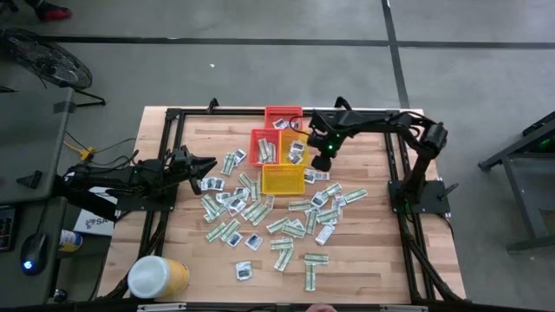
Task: Pick & Place First Aid Supplies
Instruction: Put the towelette pack into the top yellow bin
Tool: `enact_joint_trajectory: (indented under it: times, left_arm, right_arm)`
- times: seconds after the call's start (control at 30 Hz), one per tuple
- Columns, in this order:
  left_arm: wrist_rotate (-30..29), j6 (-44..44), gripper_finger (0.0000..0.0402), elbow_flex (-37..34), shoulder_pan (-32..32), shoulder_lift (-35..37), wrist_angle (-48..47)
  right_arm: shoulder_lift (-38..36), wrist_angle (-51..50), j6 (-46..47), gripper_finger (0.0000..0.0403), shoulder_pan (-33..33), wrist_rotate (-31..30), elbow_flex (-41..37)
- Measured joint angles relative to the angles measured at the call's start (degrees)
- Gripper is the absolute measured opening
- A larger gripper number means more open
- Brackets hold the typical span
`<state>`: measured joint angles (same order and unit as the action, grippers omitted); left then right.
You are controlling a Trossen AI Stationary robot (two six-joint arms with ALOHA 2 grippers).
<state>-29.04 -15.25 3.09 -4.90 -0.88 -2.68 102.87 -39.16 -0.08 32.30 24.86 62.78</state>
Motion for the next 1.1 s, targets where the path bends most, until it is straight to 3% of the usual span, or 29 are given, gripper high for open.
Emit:
enact_joint_trajectory:
  times: [0.33,1.1]
  left_arm:
    - [0.0,0.0,0.0073,0.0,0.0,0.0,0.0]
    - [0.0,0.0,0.0073,0.0,0.0,0.0,0.0]
  right_arm:
    - [0.0,9.4,15.2,0.0156,0.3,2.8,-7.1]
    - [-0.1,14.0,16.8,0.0156,-1.5,2.5,-8.6]
